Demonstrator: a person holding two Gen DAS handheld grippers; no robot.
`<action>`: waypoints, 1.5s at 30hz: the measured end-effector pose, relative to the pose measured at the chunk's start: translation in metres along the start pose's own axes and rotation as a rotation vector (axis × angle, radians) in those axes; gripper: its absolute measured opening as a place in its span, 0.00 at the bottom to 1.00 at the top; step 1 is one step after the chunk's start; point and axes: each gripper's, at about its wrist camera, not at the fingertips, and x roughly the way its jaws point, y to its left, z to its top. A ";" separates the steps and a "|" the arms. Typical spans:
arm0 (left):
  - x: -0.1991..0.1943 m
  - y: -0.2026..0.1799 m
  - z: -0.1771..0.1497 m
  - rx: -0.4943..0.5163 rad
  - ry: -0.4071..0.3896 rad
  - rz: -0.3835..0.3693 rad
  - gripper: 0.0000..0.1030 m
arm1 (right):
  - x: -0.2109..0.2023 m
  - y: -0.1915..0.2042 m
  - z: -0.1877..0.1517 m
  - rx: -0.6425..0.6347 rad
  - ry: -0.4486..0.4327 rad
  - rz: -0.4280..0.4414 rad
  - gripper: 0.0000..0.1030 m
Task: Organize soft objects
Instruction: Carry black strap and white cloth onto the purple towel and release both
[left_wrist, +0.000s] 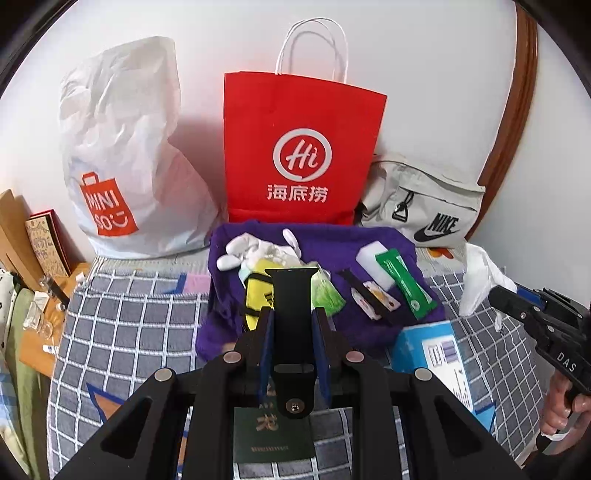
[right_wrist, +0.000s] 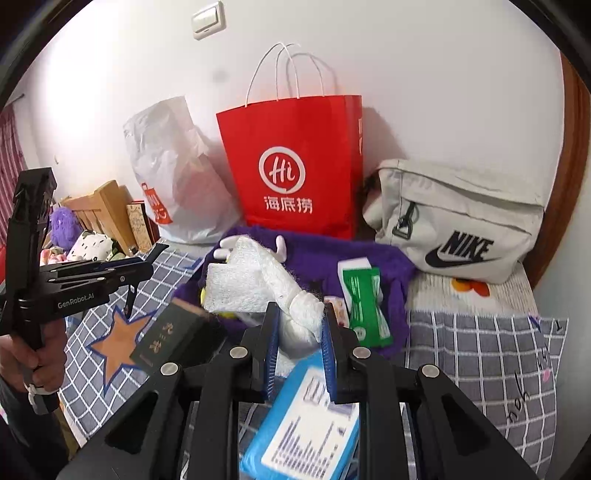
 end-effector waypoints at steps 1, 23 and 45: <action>0.001 0.001 0.003 0.001 -0.003 0.003 0.19 | 0.003 0.000 0.004 0.001 -0.002 0.001 0.20; 0.089 0.010 0.065 0.000 0.028 -0.014 0.19 | 0.090 0.001 0.063 -0.024 0.003 0.040 0.20; 0.149 0.029 0.055 -0.024 0.136 -0.021 0.19 | 0.159 -0.022 0.045 -0.005 0.181 0.042 0.20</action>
